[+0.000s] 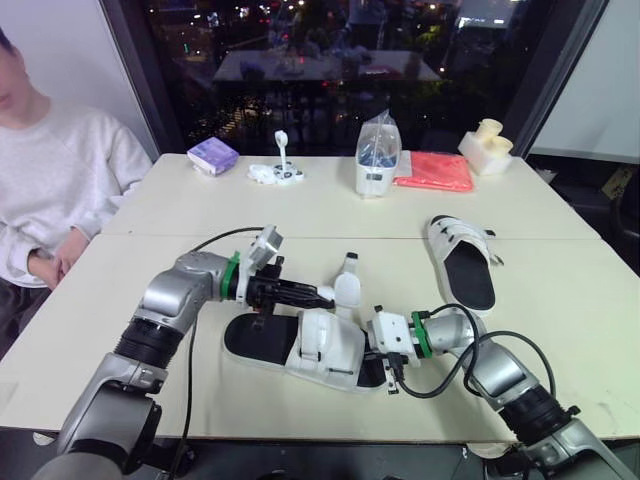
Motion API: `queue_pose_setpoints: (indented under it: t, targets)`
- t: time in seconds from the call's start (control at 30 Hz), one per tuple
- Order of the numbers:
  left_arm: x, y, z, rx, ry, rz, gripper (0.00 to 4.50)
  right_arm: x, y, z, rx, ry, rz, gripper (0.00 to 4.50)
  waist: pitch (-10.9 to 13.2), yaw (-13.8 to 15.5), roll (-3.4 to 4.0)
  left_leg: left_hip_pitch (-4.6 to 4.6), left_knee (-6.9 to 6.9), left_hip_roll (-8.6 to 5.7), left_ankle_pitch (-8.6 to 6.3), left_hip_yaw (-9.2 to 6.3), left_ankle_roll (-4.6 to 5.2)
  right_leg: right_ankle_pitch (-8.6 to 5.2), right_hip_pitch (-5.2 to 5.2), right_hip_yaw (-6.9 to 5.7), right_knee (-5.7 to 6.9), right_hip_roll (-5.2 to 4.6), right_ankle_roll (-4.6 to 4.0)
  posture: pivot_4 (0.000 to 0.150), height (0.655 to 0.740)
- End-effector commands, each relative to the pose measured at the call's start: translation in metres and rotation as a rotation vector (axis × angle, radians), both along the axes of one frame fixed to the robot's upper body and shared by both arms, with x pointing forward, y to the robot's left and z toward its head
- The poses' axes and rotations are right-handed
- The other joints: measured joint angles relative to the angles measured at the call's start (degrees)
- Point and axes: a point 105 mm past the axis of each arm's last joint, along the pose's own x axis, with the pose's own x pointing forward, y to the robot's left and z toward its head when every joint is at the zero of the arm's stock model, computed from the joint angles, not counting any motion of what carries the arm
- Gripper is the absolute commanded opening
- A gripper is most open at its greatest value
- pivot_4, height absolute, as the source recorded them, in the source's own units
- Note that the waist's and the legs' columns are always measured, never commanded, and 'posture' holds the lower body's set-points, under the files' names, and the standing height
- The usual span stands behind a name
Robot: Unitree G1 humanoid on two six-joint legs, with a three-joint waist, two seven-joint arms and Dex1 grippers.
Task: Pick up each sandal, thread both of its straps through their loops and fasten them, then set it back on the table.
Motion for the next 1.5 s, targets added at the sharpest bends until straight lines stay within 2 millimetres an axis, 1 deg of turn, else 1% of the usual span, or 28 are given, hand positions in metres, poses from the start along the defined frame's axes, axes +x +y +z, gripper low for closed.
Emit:
queue_pose_setpoints:
  t: [0.03, 0.17, 0.27, 0.53, 0.7, 0.83, 0.9, 0.97, 1.07, 1.1, 1.2, 1.37, 1.5]
  targets:
    - [0.008, 0.0, 0.018, -0.076, -0.058, 0.041, 0.07, -0.002, -0.014, -0.024, -0.097, 0.067, -0.042, 0.0, 0.0, 0.0, 0.0, 0.0, 0.0, 0.0, 0.0, 0.0, 0.0, 0.0, 0.0, 0.0, 0.0, 0.0, 0.0, 0.15, 0.74]
    - [0.009, -0.005, 0.021, -0.108, -0.03, 0.03, 0.07, -0.002, -0.012, -0.023, -0.094, 0.064, -0.042, 0.0, 0.0, -0.02, -0.01, 0.0, 0.0, 0.0, 0.0, 0.0, 0.0, 0.0, 0.0, 0.0, 0.01, 0.0, 0.0, 0.15, 0.74]
    - [0.01, -0.007, 0.016, -0.101, -0.02, 0.026, 0.07, -0.002, -0.013, -0.023, -0.093, 0.064, -0.045, 0.0, 0.0, 0.0, -0.01, 0.0, 0.01, 0.0, 0.0, 0.0, 0.0, 0.0, 0.02, -0.01, 0.01, 0.0, 0.0, 0.15, 0.74]
    - [0.016, -0.005, -0.005, -0.063, 0.0, 0.054, 0.07, -0.003, -0.015, -0.024, -0.098, 0.063, -0.055, 0.0, 0.0, -0.01, -0.01, 0.0, 0.02, 0.0, 0.0, 0.0, 0.0, 0.01, 0.02, -0.01, 0.0, 0.0, 0.0, 0.15, 0.74]
    - [0.023, -0.008, -0.026, -0.05, 0.045, 0.1, 0.07, -0.002, -0.014, -0.024, -0.099, 0.057, -0.056, 0.0, -0.02, 0.02, -0.03, 0.02, 0.02, -0.01, 0.0, -0.01, 0.0, 0.01, 0.04, -0.02, 0.0, -0.01, 0.0, 0.15, 0.74]
    - [0.026, -0.011, -0.035, -0.058, 0.088, 0.121, 0.07, -0.002, -0.015, -0.024, -0.101, 0.054, -0.058, 0.0, -0.05, 0.04, -0.06, 0.03, 0.02, -0.01, 0.0, -0.02, 0.0, 0.01, 0.06, -0.02, 0.01, -0.02, 0.0, 0.15, 0.74]
    - [0.028, -0.013, -0.04, -0.052, 0.12, 0.132, 0.66, -0.001, -0.015, -0.024, -0.102, 0.052, -0.058, 0.0, -0.07, 0.06, -0.09, 0.04, 0.03, -0.01, 0.0, -0.03, 0.0, 0.01, 0.08, -0.03, 0.0, -0.02, 0.0, 0.15, 0.74]
    - [0.03, -0.014, -0.043, -0.055, 0.118, 0.154, 1.39, -0.001, -0.015, -0.023, -0.103, 0.051, -0.059, 0.0, -0.07, -0.01, -0.09, 0.04, 0.04, -0.01, 0.0, -0.04, 0.0, 0.01, 0.09, -0.04, 0.0, -0.03, 0.0, 0.15, 0.74]
    - [0.038, -0.015, -0.045, -0.061, 0.1, 0.21, 2.92, -0.001, -0.016, -0.023, -0.104, 0.05, -0.061, 0.0, -0.06, -0.01, -0.1, 0.02, 0.04, -0.01, 0.0, -0.05, 0.01, 0.01, 0.05, -0.04, 0.01, -0.02, 0.0, 0.15, 0.74]
    - [0.04, -0.015, -0.045, -0.064, 0.097, 0.227, 3.28, -0.001, -0.016, -0.023, -0.104, 0.05, -0.061, 0.0, -0.06, -0.03, -0.1, 0.02, 0.04, -0.01, -0.01, -0.04, 0.01, 0.01, 0.05, -0.04, 0.0, -0.03, 0.0, 0.15, 0.74]
    - [0.047, -0.014, -0.046, -0.065, 0.071, 0.284, 3.28, -0.001, -0.016, -0.023, -0.102, 0.05, -0.061, 0.0, -0.06, 0.02, -0.1, 0.02, 0.04, -0.01, 0.0, -0.05, 0.01, 0.01, 0.06, -0.04, 0.0, -0.03, 0.0, 0.15, 0.74]
    - [0.056, -0.012, -0.055, 0.01, -0.001, 0.332, 3.28, -0.001, -0.015, -0.023, -0.1, 0.049, -0.06, 0.0, -0.07, 0.0, -0.11, 0.03, 0.04, -0.02, -0.01, -0.04, 0.0, 0.02, 0.07, -0.05, 0.0, -0.04, 0.0, 0.15, 0.74]
    - [0.067, -0.008, -0.053, 0.037, -0.07, 0.371, 3.28, 0.0, -0.014, -0.024, -0.099, 0.049, -0.061, 0.0, -0.07, -0.02, -0.11, 0.03, 0.04, -0.02, -0.01, -0.04, 0.0, 0.02, 0.06, -0.05, 0.0, -0.04, 0.0, 0.15, 0.74]
